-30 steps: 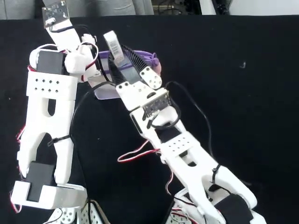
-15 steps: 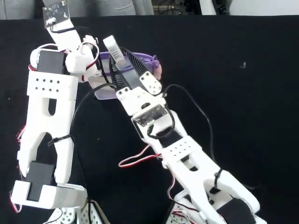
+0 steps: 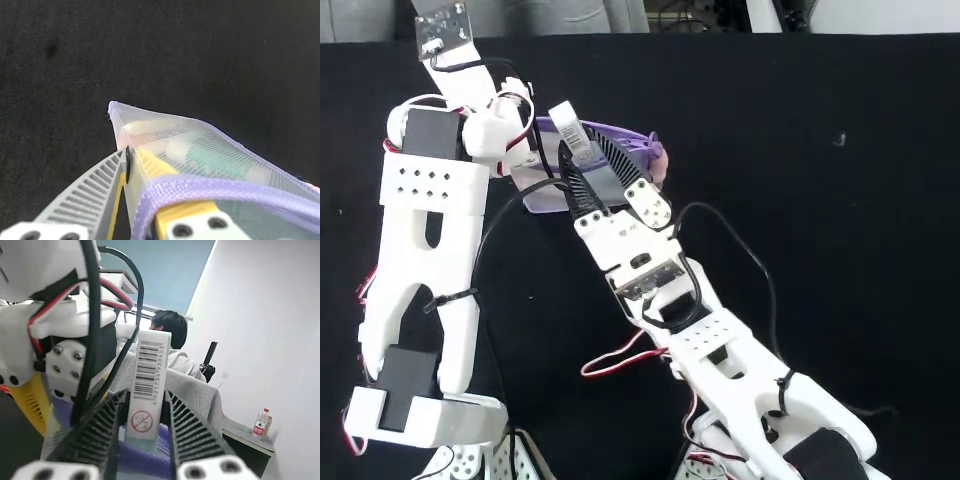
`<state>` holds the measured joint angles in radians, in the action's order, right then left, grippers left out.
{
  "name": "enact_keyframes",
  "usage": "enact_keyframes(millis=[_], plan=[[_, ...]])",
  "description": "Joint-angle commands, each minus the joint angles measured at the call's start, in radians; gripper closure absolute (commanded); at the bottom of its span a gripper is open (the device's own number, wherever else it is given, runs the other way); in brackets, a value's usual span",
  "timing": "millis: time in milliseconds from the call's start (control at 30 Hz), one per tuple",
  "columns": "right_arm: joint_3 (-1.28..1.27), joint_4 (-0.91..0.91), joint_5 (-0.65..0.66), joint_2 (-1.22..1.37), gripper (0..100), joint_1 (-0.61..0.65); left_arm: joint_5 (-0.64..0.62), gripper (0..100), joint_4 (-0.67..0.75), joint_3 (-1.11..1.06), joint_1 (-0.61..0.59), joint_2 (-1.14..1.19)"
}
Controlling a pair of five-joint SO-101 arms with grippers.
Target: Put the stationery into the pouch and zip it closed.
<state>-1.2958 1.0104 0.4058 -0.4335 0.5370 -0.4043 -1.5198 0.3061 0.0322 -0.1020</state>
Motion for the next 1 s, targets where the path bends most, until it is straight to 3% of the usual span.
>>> enact_keyframes(millis=[0,233,433,833,967], plan=[[-0.088,-0.075,0.02,0.047,98.2,0.003,-0.006,97,0.02,-0.001,-0.013,-0.006],[-0.039,-0.091,0.02,0.053,83.9,0.002,-0.006,97,0.018,-0.001,-0.013,-0.006],[0.044,-0.18,0.017,0.047,86.1,0.006,-0.006,97,0.018,-0.001,-0.013,-0.006],[0.048,-0.186,0.012,-0.027,86.3,0.009,-0.006,97,0.017,-0.001,-0.013,-0.005],[0.071,-0.304,0.012,-0.101,86.3,0.009,-0.006,97,0.017,-0.001,-0.013,-0.005]])
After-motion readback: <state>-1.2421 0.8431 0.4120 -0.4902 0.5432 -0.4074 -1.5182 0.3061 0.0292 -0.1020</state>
